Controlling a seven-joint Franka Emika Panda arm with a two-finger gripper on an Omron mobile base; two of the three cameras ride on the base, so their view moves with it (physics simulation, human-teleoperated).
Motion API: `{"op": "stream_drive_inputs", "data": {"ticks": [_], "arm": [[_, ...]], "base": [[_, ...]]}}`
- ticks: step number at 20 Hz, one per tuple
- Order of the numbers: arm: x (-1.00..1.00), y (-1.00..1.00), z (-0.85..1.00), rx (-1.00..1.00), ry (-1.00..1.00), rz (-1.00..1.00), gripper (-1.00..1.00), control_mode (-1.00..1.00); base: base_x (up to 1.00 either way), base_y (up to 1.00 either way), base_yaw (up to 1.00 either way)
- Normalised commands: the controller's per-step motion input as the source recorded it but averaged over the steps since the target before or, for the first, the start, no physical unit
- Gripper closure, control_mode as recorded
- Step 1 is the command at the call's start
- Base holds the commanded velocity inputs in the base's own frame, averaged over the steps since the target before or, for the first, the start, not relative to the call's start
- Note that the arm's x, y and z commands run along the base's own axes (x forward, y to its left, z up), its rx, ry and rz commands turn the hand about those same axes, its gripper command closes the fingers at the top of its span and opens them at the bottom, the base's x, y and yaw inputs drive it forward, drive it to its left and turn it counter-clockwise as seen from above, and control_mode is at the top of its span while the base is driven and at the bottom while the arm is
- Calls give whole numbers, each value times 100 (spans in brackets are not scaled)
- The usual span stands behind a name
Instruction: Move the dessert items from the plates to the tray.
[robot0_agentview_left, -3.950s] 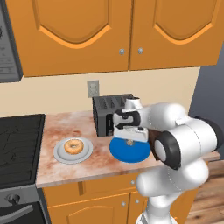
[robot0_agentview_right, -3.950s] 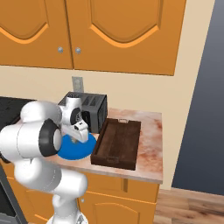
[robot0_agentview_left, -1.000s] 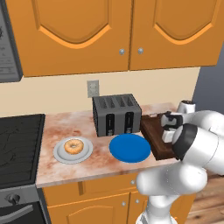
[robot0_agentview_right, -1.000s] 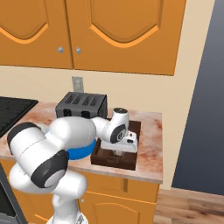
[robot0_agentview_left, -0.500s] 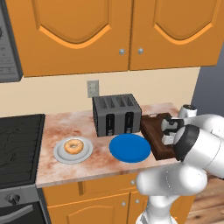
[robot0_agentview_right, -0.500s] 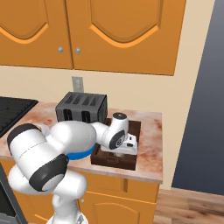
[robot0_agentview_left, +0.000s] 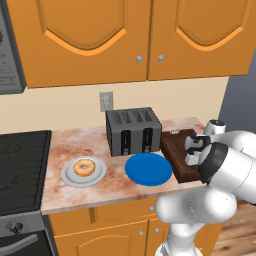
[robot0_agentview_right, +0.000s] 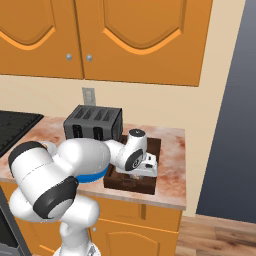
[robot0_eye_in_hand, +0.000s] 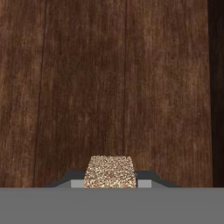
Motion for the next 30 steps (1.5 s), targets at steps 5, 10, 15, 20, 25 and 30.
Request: {"op": "stream_drive_inputs", "data": {"ticks": [5, 10, 15, 20, 25, 30], "arm": [[0, 0, 0, 0, 0, 0, -100, -100], [0, 10, 27, 0, -2, -3, -100, -100], [-2, 1, 43, 1, 0, -4, -100, -100], [-11, 11, 37, 2, 0, -3, -100, -100], [-13, 30, 20, 7, 0, -4, -100, -100], [-3, 57, 1, 7, 0, -1, -100, -100]], "base": [[0, 0, 0], [0, 0, 0], [0, 0, 0], [0, 0, 0], [0, 0, 0], [0, 0, 0]]}}
